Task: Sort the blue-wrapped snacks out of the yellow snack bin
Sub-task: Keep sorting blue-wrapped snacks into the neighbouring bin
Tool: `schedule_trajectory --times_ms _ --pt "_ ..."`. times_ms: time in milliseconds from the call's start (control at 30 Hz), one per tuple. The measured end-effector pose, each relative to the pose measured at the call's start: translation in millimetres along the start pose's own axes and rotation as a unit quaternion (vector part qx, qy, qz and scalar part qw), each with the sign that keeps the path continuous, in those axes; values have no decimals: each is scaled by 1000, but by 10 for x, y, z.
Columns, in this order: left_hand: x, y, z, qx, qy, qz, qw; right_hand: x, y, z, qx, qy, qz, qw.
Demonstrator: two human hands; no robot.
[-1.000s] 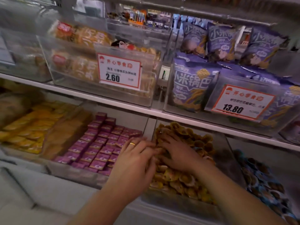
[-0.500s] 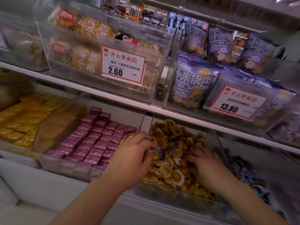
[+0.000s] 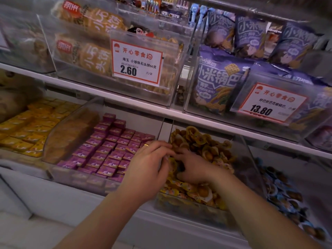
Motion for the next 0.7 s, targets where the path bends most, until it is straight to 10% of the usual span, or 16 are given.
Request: schedule_trajectory --times_ms 333,700 --pt "9 -29 -20 18 -9 -6 1000 147 23 -57 -60 -39 124 990" --pt "59 -37 -54 30 -16 -20 999 266 207 145 34 -28 -188 981"
Point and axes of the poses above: each hand's wrist, its own z-axis away from the middle knuckle, its own y-axis out of the back of the hand, x = y × z, the point moved 2 cm from there along -z, towards the middle knuckle, and after that the axes turned 9 degrees about x, right-handed, at the moved point
